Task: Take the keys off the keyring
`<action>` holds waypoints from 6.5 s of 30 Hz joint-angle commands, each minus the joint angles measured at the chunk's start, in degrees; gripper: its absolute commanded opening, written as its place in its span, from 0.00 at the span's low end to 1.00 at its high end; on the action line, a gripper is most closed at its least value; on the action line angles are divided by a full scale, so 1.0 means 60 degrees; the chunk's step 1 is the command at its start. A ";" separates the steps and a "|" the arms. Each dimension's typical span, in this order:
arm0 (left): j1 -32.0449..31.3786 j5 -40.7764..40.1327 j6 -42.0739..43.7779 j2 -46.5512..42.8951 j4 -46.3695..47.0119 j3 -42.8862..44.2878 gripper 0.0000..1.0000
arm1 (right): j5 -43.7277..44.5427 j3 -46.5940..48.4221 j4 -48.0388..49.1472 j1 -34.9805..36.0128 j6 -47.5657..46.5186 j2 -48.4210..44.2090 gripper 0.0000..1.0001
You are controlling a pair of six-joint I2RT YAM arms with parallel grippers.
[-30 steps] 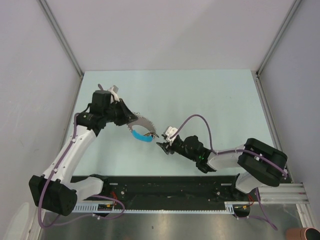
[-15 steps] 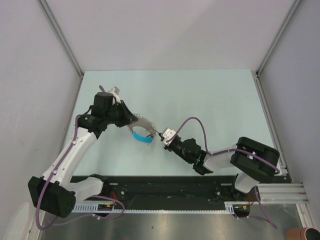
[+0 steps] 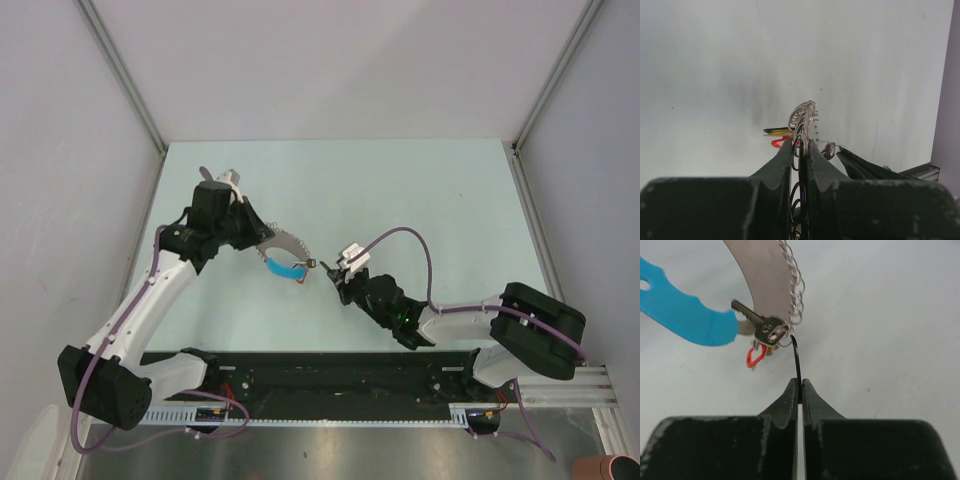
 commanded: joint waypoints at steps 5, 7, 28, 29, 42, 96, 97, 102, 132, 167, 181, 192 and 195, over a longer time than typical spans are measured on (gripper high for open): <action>0.0169 -0.0861 0.0982 0.0143 -0.0037 0.0571 0.00 | 0.1185 0.0290 -0.1878 0.0100 0.3919 -0.0777 0.22; 0.0052 -0.0872 0.1713 0.0129 0.0244 0.0615 0.00 | 0.0877 0.0290 -0.1921 0.0144 0.3670 -0.0953 0.29; -0.3597 -0.8347 0.6439 -0.0405 0.0641 0.1147 0.00 | -0.0192 0.0304 -0.0897 0.0041 0.2236 -0.1554 0.58; -0.3437 -0.7445 0.5925 -0.0094 0.0104 0.1548 0.00 | -0.0295 0.0304 -0.0824 0.0056 0.2103 -0.1569 0.59; -0.3420 -0.3731 0.2112 0.1344 -0.1586 0.3369 0.00 | -0.0691 0.0260 0.4110 0.1404 -0.3124 0.0333 0.76; -0.1648 0.5614 0.7823 -0.2203 0.4025 -0.0382 0.93 | -1.0578 0.2515 -0.6023 -0.4806 0.2145 -0.5158 0.00; -0.1648 0.6123 0.7926 -0.2099 0.3821 -0.0338 0.94 | -1.0928 0.2545 -0.6038 -0.4836 0.2233 -0.5158 0.00; -0.1662 0.7461 0.7811 -0.1557 0.3643 -0.0234 0.94 | -1.1356 0.2648 -0.5469 -0.4778 0.2731 -0.5187 0.00; -0.2615 0.9117 0.5730 -0.0604 0.5372 -0.0791 0.27 | -1.0975 0.2634 -0.2346 -0.4118 0.4314 -0.4338 0.00; -0.2673 0.6011 0.2317 -0.2025 0.7613 -0.0278 0.00 | -0.6231 0.0773 -0.1572 -0.1849 0.0185 -0.5408 0.61; -0.2688 0.5909 0.2067 -0.2200 0.7643 -0.0293 0.00 | -0.3608 0.0773 -0.1057 -0.0779 -0.1032 -0.4938 0.38; -0.2688 0.5543 0.2579 -0.2332 0.6969 -0.0205 0.00 | -0.3344 0.0773 -0.1788 -0.0471 -0.1048 -0.5406 0.45; -0.2688 0.5513 0.2682 -0.2376 0.6808 -0.0147 0.00 | -0.3329 0.0773 -0.2081 -0.0442 -0.1004 -0.5553 0.44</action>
